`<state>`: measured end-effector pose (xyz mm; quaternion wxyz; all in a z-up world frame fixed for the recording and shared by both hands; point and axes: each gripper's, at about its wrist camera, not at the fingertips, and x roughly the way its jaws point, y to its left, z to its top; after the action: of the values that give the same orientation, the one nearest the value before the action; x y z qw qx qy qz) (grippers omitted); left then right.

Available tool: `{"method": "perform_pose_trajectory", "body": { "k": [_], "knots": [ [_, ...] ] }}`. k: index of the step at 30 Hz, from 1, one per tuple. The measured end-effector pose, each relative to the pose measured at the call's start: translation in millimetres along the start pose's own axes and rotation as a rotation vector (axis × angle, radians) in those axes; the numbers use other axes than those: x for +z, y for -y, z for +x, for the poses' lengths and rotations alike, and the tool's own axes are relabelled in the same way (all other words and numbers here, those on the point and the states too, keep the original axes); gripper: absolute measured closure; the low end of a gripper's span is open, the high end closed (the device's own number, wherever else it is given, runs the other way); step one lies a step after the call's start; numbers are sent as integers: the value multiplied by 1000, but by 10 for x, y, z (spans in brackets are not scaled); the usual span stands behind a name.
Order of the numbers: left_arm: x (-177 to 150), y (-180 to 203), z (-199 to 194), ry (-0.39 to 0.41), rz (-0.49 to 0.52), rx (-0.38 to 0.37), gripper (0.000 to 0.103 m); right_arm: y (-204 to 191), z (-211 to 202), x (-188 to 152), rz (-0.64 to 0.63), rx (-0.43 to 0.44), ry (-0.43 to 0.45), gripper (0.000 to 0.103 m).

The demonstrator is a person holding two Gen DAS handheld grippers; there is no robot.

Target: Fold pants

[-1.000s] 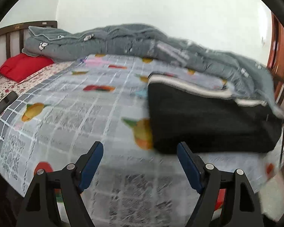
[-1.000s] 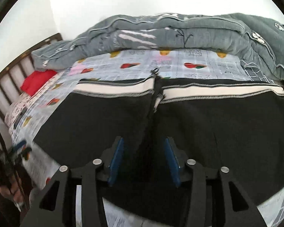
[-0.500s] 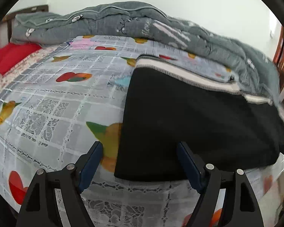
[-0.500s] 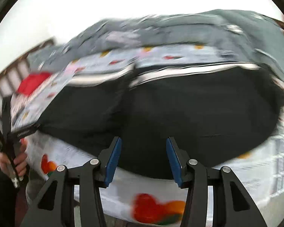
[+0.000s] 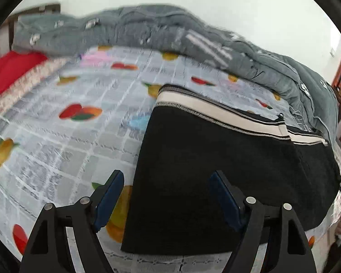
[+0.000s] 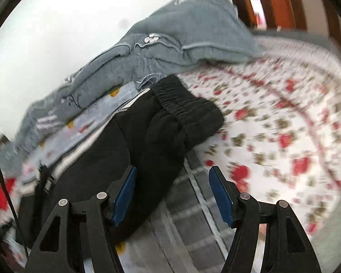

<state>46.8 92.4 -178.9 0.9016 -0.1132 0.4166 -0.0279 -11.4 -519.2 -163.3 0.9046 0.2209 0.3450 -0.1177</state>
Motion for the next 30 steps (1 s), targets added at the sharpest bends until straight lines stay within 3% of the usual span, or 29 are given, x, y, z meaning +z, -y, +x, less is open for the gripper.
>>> {"method": "perform_pose_trajectory", "body": {
  "k": [4,9,12,14,16,20,22,23,24,27,30],
  "knots": [
    [-11,-146,156,-53,-65,-18,26,23,318,116,63,73,-44,38],
    [-59,-250,198,-47,-95,-70,26,-59,512,272,81,47,-63,39],
    [-17,-275,254,-62,-92,-105,27,-83,529,359,115,18,-65,55],
    [21,-284,287,-70,-91,-141,33,-126,459,426,97,14,-45,62],
    [59,-279,338,-83,-86,-157,59,-279,320,475,55,8,-2,66],
    [140,-255,412,-93,-105,-163,72,-614,113,502,-63,-55,43,67],
    [174,-259,394,-79,-102,-178,88,-744,20,498,-95,-74,76,75],
    [201,-267,381,-63,-100,-199,90,-819,-15,499,-111,-84,88,78],
    [219,-284,374,-53,-100,-209,91,-945,-58,500,-140,-77,105,91],
    [332,-343,376,-20,-104,-244,92,-1329,-160,533,-222,-109,149,92],
    [456,-474,355,14,-131,-282,92,-1751,-254,586,-270,-89,195,92]
  ]
}}
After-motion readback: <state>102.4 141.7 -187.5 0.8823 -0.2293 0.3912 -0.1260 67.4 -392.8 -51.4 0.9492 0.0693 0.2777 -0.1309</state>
